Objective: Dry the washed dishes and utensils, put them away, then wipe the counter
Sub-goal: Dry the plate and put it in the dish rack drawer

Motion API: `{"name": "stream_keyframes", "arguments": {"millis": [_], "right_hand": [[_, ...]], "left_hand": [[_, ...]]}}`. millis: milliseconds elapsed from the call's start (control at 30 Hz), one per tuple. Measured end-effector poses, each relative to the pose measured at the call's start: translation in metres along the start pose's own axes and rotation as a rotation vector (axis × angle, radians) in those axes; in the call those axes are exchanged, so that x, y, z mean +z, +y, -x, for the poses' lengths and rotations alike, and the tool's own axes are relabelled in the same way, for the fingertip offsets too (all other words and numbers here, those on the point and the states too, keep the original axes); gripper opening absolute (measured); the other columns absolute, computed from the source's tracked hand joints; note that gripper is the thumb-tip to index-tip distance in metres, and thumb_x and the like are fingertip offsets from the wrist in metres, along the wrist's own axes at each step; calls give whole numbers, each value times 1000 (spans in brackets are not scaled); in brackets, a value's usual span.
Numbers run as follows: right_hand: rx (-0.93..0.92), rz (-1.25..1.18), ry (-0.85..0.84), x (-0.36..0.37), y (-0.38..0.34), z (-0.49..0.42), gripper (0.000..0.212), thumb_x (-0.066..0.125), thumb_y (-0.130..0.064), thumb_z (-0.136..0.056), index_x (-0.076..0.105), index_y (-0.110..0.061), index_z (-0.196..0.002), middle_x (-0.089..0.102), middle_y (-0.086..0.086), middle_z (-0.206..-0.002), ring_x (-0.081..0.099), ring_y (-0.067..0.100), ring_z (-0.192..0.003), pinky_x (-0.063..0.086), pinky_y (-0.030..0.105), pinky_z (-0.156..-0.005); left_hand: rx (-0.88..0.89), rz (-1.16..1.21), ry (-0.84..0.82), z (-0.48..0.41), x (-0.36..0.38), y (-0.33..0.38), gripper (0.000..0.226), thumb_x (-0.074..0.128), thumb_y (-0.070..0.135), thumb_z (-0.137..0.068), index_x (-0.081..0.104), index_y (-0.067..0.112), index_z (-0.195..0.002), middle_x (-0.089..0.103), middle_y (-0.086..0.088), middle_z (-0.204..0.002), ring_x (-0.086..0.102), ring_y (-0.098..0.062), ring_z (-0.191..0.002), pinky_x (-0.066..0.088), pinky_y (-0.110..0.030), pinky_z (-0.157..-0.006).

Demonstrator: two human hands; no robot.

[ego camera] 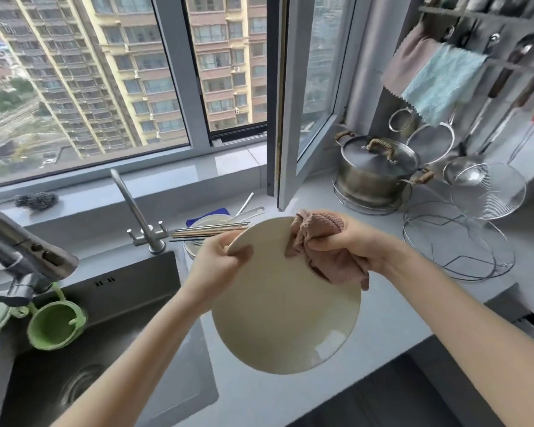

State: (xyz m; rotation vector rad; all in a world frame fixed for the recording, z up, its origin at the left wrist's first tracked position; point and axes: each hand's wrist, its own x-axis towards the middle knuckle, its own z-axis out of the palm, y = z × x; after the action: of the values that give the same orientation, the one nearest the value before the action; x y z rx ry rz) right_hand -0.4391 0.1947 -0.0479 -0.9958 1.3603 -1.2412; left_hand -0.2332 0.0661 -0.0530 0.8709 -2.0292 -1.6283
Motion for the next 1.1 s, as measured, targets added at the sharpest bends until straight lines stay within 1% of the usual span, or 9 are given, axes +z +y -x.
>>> {"name": "stream_keyframes", "arguments": {"millis": [167,367,467,533,600,667,867,967,1100], "right_hand": [[-50,-103,565,33,15,49,37,66,9,-80,63,-15,-107,70,4,-95,68,17,-85,55,25,-73],[-450,975,1248,58,-15,95,54,71,-10,-78,57,-20,-129,61,2,-124,57,9,-107,43,10,-87],[26,1405,633,78,-21,122,70,68,-50,-77,37,-47,-140,36,-8,-149,32,12,-136,27,42,-114],[440,1111,250,93,-15,146,68,57,-68,-77,19,-70,-134,22,-17,-155,6,10,-146,7,47,-120],[302,730,516,104,-9,171,54,46,-75,-78,23,-75,-127,43,-16,-146,28,10,-142,22,44,-118],[163,759,1019,104,6,185,59,31,-80,-76,32,-63,-133,48,-10,-144,36,7,-138,21,46,-118],[769,971,1360,103,63,204,88,32,-83,-77,-1,-45,-149,-11,5,-161,-6,35,-147,11,58,-113],[625,595,1678,98,77,270,80,50,-63,-86,8,-42,-150,21,8,-157,31,32,-139,37,42,-101],[74,-473,1860,109,99,335,94,80,-46,-58,33,-44,-139,62,-6,-124,66,17,-92,54,33,-70]], "left_hand": [[-190,265,188,1,6,-11,22,57,1,-79,69,19,-75,59,3,-63,50,-15,-57,41,-23,-53],[-256,317,-20,2,29,-2,29,48,-7,-77,66,16,-83,60,6,-57,52,-14,-51,42,-16,-43],[-281,300,-130,5,46,8,31,44,-12,-79,63,12,-82,58,4,-54,52,-14,-48,39,-12,-41],[-269,280,-166,9,59,12,32,41,-13,-82,63,10,-86,59,1,-59,52,-16,-51,40,-13,-40],[-237,242,-202,14,73,13,31,42,-11,-82,63,10,-89,61,-4,-68,54,-18,-56,43,-16,-43],[-225,223,-227,25,91,16,30,44,-9,-82,63,15,-84,62,-6,-71,56,-19,-57,45,-20,-47],[-118,271,-319,86,166,30,33,46,-4,-76,65,21,-66,63,-1,-67,55,-20,-64,47,-31,-60],[-122,311,-258,122,199,33,32,45,-5,-77,64,19,-67,59,5,-62,51,-16,-61,43,-27,-59],[-177,422,-142,189,261,35,35,43,-6,-77,61,23,-67,58,6,-62,49,-15,-62,42,-27,-57]]}}
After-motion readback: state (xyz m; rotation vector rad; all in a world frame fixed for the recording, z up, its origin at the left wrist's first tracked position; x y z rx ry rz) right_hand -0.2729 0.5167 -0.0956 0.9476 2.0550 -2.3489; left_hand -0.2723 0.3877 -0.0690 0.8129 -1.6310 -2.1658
